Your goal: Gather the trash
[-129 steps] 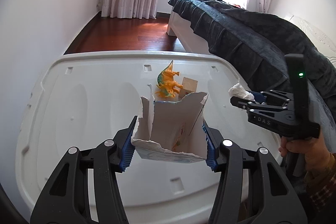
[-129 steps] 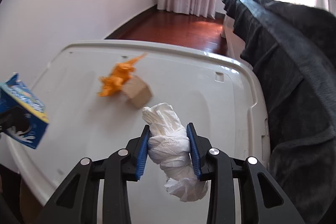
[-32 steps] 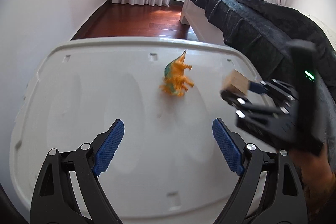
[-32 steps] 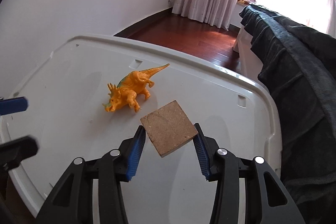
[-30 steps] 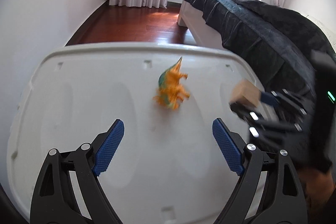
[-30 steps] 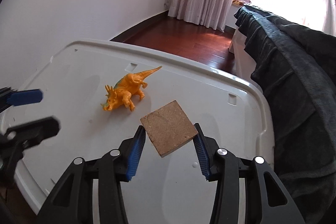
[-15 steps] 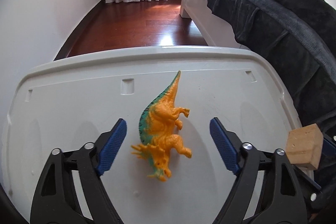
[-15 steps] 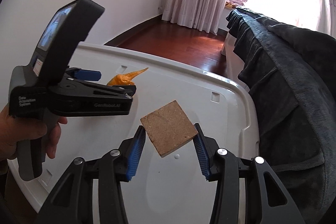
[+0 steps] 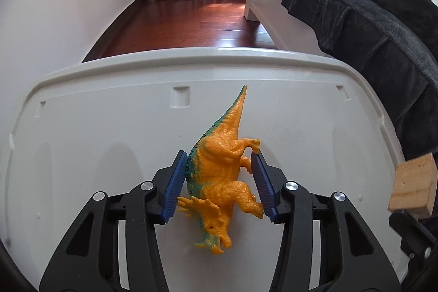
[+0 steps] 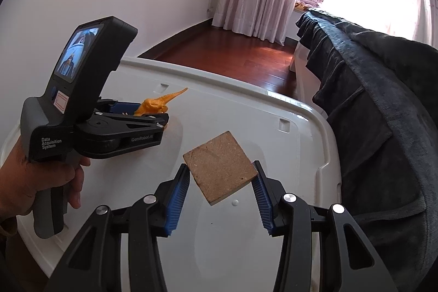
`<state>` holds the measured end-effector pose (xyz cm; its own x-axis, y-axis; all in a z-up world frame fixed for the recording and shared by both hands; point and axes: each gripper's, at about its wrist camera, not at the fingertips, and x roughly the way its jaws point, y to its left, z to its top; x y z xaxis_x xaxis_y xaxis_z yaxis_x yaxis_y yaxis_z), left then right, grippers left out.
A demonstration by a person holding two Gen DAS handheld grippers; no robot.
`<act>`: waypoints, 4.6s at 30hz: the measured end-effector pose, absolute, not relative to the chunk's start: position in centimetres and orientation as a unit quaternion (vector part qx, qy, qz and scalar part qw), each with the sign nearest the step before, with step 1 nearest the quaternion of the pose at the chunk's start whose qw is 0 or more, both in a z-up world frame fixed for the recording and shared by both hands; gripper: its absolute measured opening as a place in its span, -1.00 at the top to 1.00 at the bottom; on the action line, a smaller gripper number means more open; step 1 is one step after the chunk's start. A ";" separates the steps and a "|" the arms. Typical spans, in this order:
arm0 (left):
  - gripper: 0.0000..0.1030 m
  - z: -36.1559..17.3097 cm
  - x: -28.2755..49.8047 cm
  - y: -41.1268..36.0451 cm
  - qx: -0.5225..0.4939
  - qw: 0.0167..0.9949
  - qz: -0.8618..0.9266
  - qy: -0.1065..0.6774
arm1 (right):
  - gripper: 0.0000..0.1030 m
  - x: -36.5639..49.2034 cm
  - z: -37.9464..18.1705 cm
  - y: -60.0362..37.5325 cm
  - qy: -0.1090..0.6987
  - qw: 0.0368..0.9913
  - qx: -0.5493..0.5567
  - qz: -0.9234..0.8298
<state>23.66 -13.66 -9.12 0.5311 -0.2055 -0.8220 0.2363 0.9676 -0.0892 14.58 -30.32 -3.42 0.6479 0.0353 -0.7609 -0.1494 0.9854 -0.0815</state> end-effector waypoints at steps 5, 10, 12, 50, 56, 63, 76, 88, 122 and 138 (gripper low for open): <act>0.08 -8.1 21.2 -11.1 0.016 0.878 -0.111 0.466 | 0.10 13.8 -2.9 -29.0 0.413 0.906 -0.076 0.061; 0.08 -6.1 17.4 -8.3 0.028 0.884 -0.099 0.456 | 0.10 11.3 -1.6 -26.7 0.406 0.908 -0.072 0.077; 0.08 -5.1 15.4 -7.0 0.023 0.887 -0.095 0.451 | 0.10 9.6 -1.1 -25.6 0.403 0.909 -0.070 0.083; 0.03 -7.4 -6.4 0.7 0.014 0.852 -0.100 0.513 | -0.38 -9.4 -6.6 -16.4 0.505 0.859 -0.015 0.075; -0.46 -5.2 -6.8 0.4 0.025 0.878 -0.090 0.470 | -0.85 -9.3 -5.9 -16.6 0.482 0.873 -0.021 0.067; -0.54 -3.6 -6.7 0.4 0.034 0.892 -0.085 0.442 | -0.89 -8.8 -5.1 -17.3 0.468 0.882 -0.018 0.051; -0.55 -1.1 -5.7 0.8 0.026 0.904 -0.074 0.420 | -0.89 -7.5 -3.1 -17.7 0.435 0.899 -0.038 0.032; -0.55 -0.1 -4.3 0.1 0.046 0.910 -0.050 0.409 | -0.90 -6.0 -1.7 -17.5 0.415 0.908 -0.054 0.032; -0.76 1.8 -1.8 -2.0 0.043 0.931 -0.071 0.356 | -0.89 -3.8 -2.4 -18.5 0.406 0.910 -0.081 0.006; -0.77 2.6 -0.3 -0.9 0.038 0.938 -0.065 0.337 | -0.90 -2.2 -2.0 -18.2 0.396 0.914 -0.087 0.008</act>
<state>-0.32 -0.93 2.64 0.7640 -0.0954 -0.6381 0.1468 0.9888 0.0279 -2.15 -18.22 -2.03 0.6869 -0.0539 -0.7247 -0.0841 0.9846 -0.1530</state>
